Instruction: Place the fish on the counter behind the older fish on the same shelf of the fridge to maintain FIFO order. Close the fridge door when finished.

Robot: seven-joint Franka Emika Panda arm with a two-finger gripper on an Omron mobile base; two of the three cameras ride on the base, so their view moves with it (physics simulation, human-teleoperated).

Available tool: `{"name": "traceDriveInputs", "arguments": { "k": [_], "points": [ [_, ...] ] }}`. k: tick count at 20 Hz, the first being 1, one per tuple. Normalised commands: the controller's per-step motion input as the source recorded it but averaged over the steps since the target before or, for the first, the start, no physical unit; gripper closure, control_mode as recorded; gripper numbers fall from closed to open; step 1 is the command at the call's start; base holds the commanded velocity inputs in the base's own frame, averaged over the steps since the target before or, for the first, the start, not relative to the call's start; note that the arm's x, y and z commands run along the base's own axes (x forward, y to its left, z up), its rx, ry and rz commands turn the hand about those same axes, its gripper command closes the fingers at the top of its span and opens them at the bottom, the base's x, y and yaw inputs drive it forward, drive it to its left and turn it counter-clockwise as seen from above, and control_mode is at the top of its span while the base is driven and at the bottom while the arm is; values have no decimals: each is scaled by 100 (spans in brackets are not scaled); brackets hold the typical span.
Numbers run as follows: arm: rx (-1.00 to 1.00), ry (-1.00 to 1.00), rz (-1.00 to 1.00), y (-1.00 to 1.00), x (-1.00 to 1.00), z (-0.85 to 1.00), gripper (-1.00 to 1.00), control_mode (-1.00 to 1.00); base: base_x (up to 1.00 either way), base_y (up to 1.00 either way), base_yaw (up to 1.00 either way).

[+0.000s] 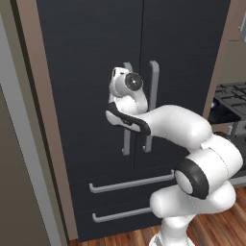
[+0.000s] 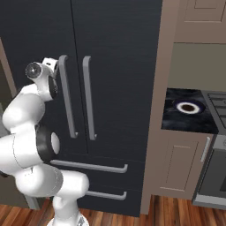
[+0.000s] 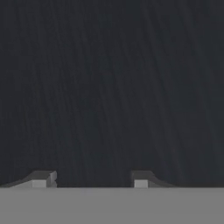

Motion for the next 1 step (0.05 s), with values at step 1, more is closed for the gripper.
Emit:
{"name": "traceDriveInputs", "arguments": {
  "k": [1],
  "points": [
    [0,0,-2,-13,0,-6,-100,-100,0,0,0]
  ]
}}
